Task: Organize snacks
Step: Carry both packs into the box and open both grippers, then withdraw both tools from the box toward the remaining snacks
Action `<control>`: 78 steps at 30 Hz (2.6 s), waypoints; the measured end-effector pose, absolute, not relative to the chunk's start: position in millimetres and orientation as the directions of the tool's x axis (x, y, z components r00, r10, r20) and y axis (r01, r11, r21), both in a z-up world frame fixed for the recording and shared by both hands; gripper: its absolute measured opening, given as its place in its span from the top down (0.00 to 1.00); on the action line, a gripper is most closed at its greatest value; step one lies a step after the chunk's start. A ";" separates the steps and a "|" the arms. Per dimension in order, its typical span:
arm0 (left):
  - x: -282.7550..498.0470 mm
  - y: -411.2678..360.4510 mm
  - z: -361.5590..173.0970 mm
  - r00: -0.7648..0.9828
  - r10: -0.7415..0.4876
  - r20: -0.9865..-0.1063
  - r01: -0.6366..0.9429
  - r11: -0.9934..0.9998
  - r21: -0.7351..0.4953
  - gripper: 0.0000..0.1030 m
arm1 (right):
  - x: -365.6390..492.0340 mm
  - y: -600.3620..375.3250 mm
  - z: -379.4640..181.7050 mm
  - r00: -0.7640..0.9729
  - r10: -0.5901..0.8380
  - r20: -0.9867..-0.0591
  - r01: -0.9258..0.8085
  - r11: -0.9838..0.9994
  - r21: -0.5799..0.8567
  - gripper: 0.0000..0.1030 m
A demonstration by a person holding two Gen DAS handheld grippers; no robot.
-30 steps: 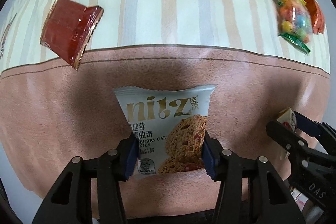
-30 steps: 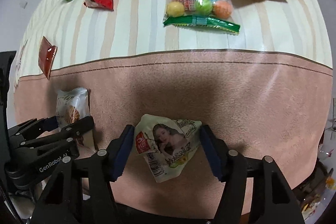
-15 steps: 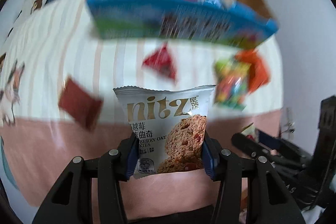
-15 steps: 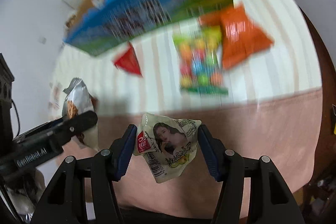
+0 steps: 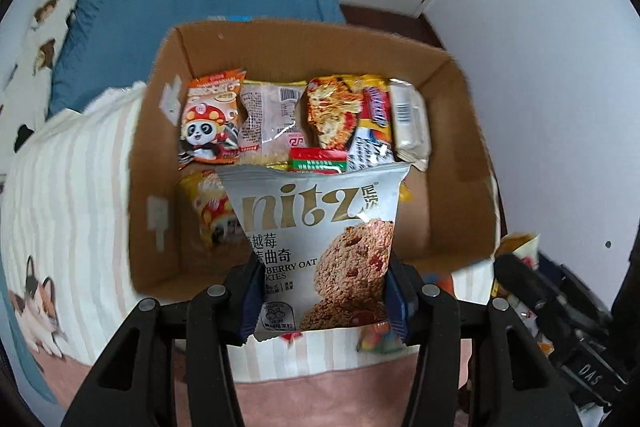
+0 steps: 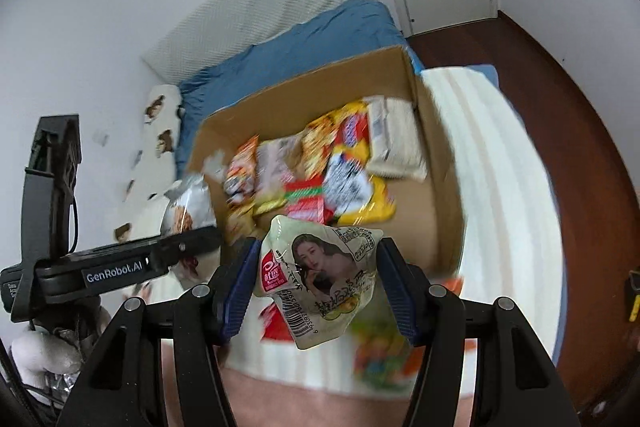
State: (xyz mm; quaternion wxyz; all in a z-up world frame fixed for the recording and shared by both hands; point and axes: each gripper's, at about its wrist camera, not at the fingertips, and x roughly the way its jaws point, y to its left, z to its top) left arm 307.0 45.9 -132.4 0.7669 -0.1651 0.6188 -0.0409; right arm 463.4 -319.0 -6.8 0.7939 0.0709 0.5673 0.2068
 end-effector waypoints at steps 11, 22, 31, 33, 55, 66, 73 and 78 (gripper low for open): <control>341.8 48.2 -225.4 -0.013 -0.306 -0.952 -0.190 0.935 -0.298 0.51 | 512.9 -292.3 -84.4 0.096 0.306 -0.947 -0.249 0.929 0.274 0.27; 337.7 68.2 -222.7 0.042 -0.253 -0.966 -0.222 0.941 -0.256 0.06 | 509.5 -281.7 -101.7 0.074 0.182 -0.980 -0.276 0.949 0.155 0.03; 325.1 67.5 -187.9 0.132 -0.154 -0.979 -0.204 0.962 -0.179 0.06 | 505.5 -281.9 -90.3 0.117 0.156 -0.981 -0.269 0.956 0.120 0.03; 315.3 65.3 -174.5 0.178 -0.123 -0.976 -0.199 0.967 -0.158 0.06 | 502.6 -281.3 -85.2 0.132 0.158 -0.979 -0.274 0.955 0.117 0.02; 221.7 52.5 -88.8 0.511 0.050 -0.858 -0.210 0.975 -0.069 0.06 | 416.2 -296.0 18.5 0.426 0.195 -0.883 -0.298 0.952 0.067 0.03; 164.2 43.7 -51.2 0.586 0.057 -0.808 -0.193 0.979 -0.071 0.06 | 354.4 -312.9 72.7 0.525 0.243 -0.816 -0.315 0.946 0.079 0.02; 141.6 37.1 -37.2 0.613 0.052 -0.788 -0.188 0.979 -0.081 0.06 | 331.7 -326.1 86.9 0.538 0.274 -0.797 -0.310 0.944 0.116 0.02; 133.4 35.7 -43.6 0.603 0.070 -0.795 -0.205 0.976 -0.069 0.06 | 327.4 -337.3 77.8 0.513 0.291 -0.807 -0.290 0.944 0.156 0.02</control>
